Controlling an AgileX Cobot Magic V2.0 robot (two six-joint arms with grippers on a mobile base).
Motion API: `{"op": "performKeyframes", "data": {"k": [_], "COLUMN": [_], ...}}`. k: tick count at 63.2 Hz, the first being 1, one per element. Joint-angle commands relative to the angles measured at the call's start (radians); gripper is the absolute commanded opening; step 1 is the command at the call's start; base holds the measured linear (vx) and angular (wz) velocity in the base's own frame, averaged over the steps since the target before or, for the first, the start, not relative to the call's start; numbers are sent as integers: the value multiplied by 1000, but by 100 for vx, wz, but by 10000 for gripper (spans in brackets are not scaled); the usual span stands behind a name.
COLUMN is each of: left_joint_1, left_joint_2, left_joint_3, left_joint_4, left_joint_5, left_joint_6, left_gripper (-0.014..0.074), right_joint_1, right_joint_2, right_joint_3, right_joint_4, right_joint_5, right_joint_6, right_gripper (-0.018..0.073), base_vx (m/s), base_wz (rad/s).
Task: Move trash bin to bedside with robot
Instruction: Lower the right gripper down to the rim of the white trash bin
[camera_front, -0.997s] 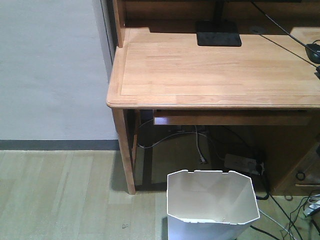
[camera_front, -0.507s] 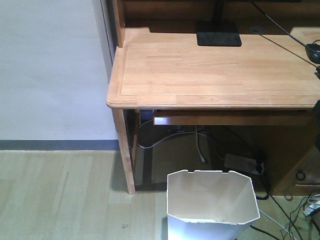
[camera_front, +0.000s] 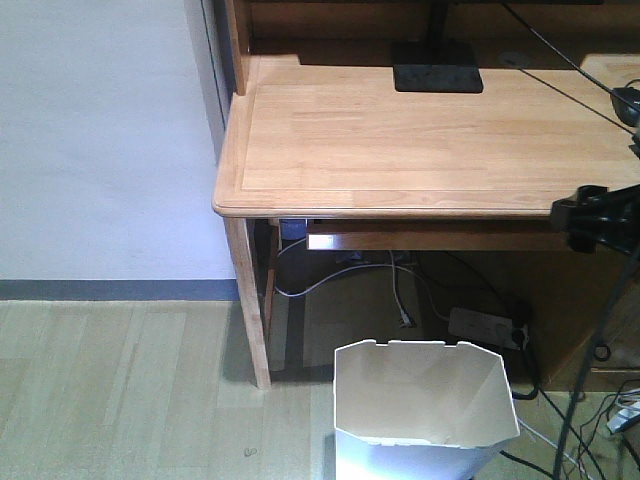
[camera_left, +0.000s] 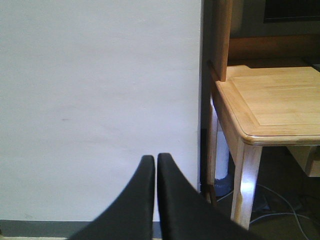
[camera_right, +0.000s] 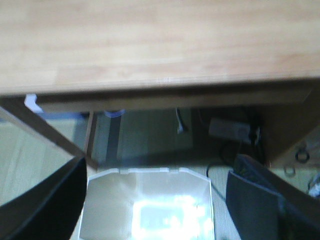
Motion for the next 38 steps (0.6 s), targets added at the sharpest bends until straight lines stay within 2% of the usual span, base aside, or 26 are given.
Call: {"op": "performKeyframes", "data": {"k": [1,7,19,27,38], "left_joint_1": [1,1,1,1,1], "left_joint_2": [-14,-14,-14,-14,-14], "left_joint_3": [19,19,19,19,19], "left_joint_4": [-4,-4,-4,-4,-4], "left_joint_5": [-71,-71,-71,-71,-71], "left_joint_6": [0,0,0,0,0], "left_gripper": [-6,-6,-6,-6,-6], "right_joint_1": [-17,-57,-154,-168,-168], "right_joint_2": [87,171,341,470,653], "right_joint_3": [-73,-96,-98,-98,-98], "right_joint_4": [8,21,81,124,126], "right_joint_5": [-5,28,35,-15,-145], "right_joint_6": [-14,-52,-200,-299,-316], "right_gripper": [564,564,564,564,564], "base_vx": [0,0,0,0,0], "base_wz": [0,0,0,0,0]}}
